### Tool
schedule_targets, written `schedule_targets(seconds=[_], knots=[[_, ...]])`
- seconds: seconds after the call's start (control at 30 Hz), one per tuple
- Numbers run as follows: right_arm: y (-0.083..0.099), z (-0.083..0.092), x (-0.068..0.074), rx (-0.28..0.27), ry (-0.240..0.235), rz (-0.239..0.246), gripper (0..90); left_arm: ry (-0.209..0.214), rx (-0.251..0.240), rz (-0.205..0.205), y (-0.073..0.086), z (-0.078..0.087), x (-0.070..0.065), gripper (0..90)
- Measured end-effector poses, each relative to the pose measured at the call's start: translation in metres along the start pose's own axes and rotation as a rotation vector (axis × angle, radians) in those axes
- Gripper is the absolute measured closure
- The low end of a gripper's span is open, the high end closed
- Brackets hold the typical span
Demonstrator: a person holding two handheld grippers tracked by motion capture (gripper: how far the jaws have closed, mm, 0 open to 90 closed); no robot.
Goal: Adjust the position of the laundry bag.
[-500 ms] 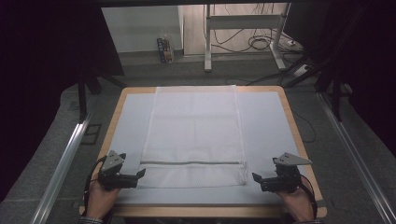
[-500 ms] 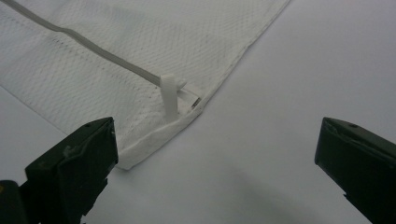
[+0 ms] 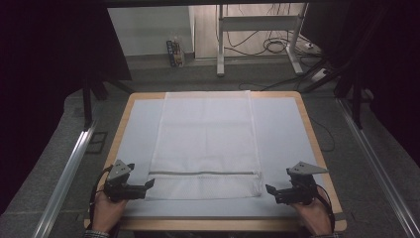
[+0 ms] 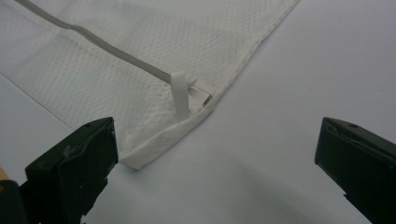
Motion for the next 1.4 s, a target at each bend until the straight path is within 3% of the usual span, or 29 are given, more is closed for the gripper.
schedule_targets(seconds=[0.1, 0.53, 0.6, 0.73, 0.9, 1.07, 1.3, 1.4], knots=[[-0.001, 0.001, -0.003, -0.019, -0.009, -0.019, 0.0, 0.004, -0.004, 0.005, 0.0, 0.001, 0.0, 3.8], [-0.002, -0.002, 0.0, -0.009, -0.004, 0.011, 0.0, 0.01, 0.011, 0.004, -0.001, -0.002, -0.001, 4.2], [-0.003, -0.003, 0.001, -0.008, -0.015, -0.01, 0.0, 0.004, 0.023, -0.005, -0.001, -0.005, -0.002, 4.2], [-0.004, -0.007, 0.003, -0.001, -0.015, 0.001, 0.0, -0.003, 0.034, -0.025, -0.003, -0.008, -0.003, 4.2], [-0.005, -0.01, 0.005, 0.017, -0.024, 0.012, 0.0, 0.001, 0.025, -0.013, -0.005, -0.01, -0.001, 5.2], [-0.007, -0.013, 0.005, 0.015, -0.01, 0.028, 0.0, 0.019, 0.017, 0.0, -0.007, -0.013, -0.001, 5.2], [-0.013, -0.019, 0.003, -0.003, 0.018, 0.03, 0.1, -0.011, 0.061, -0.011, -0.012, -0.023, 0.001, 2.5], [-0.015, -0.021, 0.003, -0.004, 0.021, 0.031, 0.1, 0.003, 0.039, 0.004, -0.014, -0.023, 0.005, 4.3]])
Point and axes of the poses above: each handheld gripper's, and its own axes: z roughly backward along the jaws, y roughly out of its underside, x roughly to its left, the point moved 2 cm from there along -z, roughly forward along the jaws, and after that the axes turned 14 degrees about y, right-handed, at the moved point
